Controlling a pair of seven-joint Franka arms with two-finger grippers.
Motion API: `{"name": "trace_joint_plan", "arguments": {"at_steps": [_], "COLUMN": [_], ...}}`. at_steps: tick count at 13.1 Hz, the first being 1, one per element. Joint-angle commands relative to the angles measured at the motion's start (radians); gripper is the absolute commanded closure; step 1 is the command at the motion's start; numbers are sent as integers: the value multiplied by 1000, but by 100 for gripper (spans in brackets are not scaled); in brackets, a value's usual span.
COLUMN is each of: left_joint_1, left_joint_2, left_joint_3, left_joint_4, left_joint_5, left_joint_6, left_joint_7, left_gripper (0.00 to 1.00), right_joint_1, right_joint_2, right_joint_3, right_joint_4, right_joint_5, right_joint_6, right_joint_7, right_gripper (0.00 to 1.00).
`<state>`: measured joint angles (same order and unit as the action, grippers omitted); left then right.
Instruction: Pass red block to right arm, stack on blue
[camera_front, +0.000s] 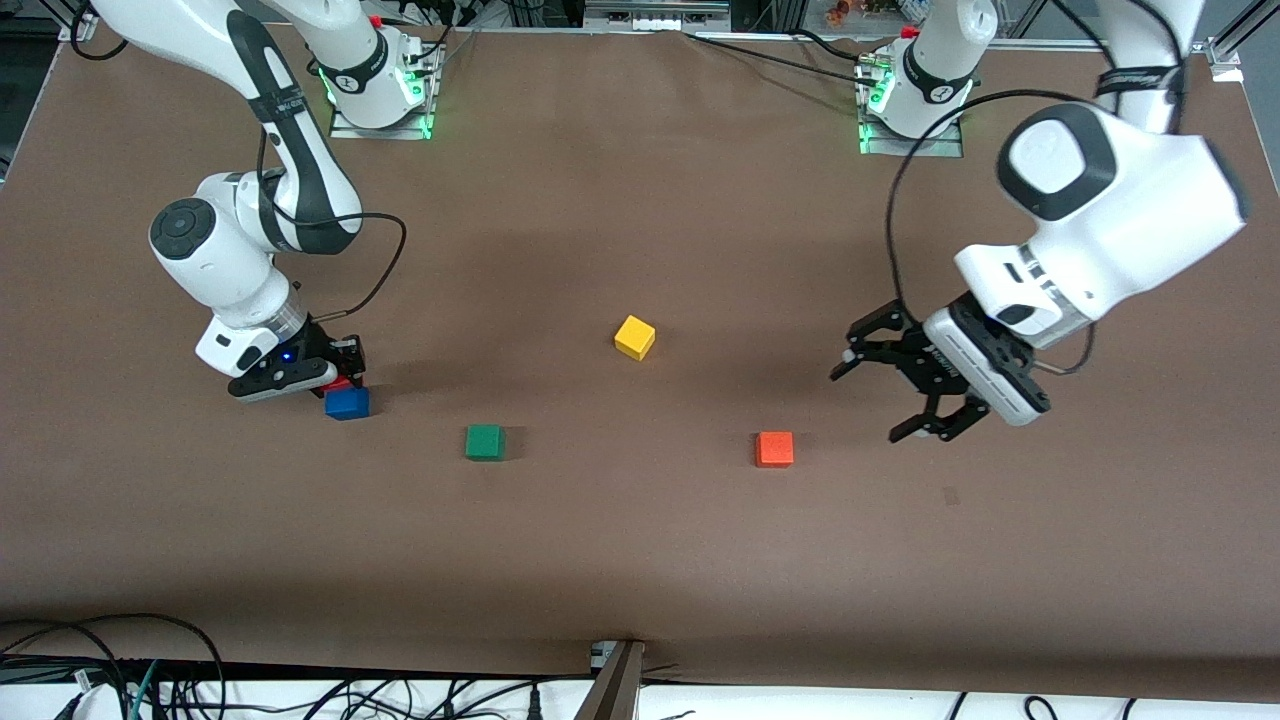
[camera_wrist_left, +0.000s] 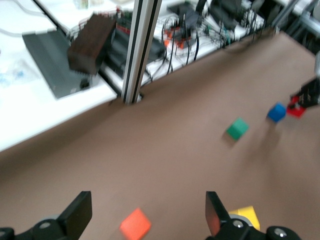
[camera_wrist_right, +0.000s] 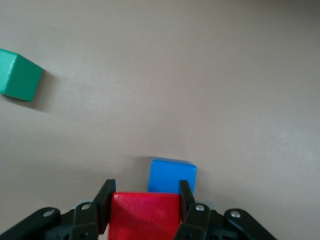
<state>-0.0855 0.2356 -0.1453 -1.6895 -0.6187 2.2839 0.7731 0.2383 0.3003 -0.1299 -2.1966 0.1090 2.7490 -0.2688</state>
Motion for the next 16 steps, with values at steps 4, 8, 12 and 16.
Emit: {"name": "trace_joint_plan", "arguments": {"at_steps": [4, 8, 12, 16], "left_joint_1": [116, 116, 115, 188], "left_joint_2": [-21, -19, -18, -10], "left_joint_3": [6, 7, 3, 15], "left_joint_4": [207, 289, 292, 312], "left_joint_5": [301, 503, 619, 629], "left_joint_6": [-492, -668, -764, -762], "left_joint_7": [-156, -260, -485, -477], "left_gripper": [0, 0, 0, 0], "right_joint_1": [3, 3, 4, 4], "right_joint_2": [35, 63, 59, 57], "right_joint_3": [-30, -30, -28, -27], "right_joint_4": [-25, -25, -26, -25], "right_joint_5": [-15, -15, -15, -15], "right_joint_6": [107, 152, 152, 153], "right_joint_7": [-26, -26, -21, -7], "right_gripper": [100, 100, 100, 100]}}
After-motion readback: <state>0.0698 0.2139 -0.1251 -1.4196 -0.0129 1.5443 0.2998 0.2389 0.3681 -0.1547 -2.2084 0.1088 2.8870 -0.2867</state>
